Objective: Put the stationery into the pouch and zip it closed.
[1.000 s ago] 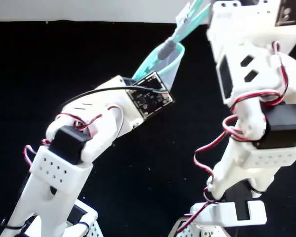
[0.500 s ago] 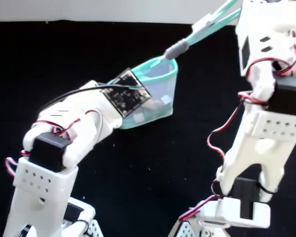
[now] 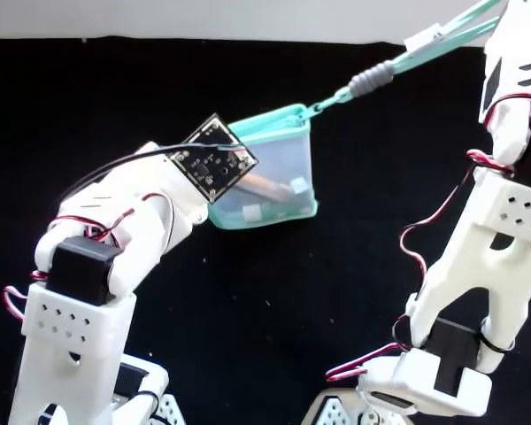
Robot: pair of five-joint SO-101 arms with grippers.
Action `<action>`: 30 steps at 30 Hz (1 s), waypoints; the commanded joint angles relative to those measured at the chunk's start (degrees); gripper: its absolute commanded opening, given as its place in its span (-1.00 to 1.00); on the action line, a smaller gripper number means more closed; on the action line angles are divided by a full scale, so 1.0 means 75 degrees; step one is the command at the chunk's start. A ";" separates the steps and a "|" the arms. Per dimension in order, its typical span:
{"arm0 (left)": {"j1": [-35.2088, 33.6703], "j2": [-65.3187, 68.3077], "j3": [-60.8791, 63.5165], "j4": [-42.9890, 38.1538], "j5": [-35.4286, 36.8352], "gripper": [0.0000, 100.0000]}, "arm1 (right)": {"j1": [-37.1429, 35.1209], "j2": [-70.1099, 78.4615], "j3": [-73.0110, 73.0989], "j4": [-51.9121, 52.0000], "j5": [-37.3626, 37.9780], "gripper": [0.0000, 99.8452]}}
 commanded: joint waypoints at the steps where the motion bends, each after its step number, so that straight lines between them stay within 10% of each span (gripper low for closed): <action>1: -0.0416 -0.0029 0.0158 0.0164 0.0012 -0.99 | 0.0826 -0.0076 -0.0053 -0.0416 -0.0082 -0.99; 10: -0.0393 -0.0041 0.0158 0.0117 0.0012 -0.99 | 0.0381 -0.0193 -0.0135 -0.0006 -0.0082 -0.84; 15: -0.0393 -0.0041 0.0158 0.0105 0.0012 -0.99 | -0.2174 -0.0850 -0.0053 0.1823 -0.0867 -0.35; 24: -0.0381 -0.0041 0.0147 -0.0234 0.0668 -0.99 | -0.7179 -0.0768 0.0545 0.5843 -0.1254 -0.33; 30: -0.0404 0.0018 0.0264 -0.0399 0.2157 -0.99 | -0.8176 -0.0920 0.3300 0.5808 -0.0645 -0.33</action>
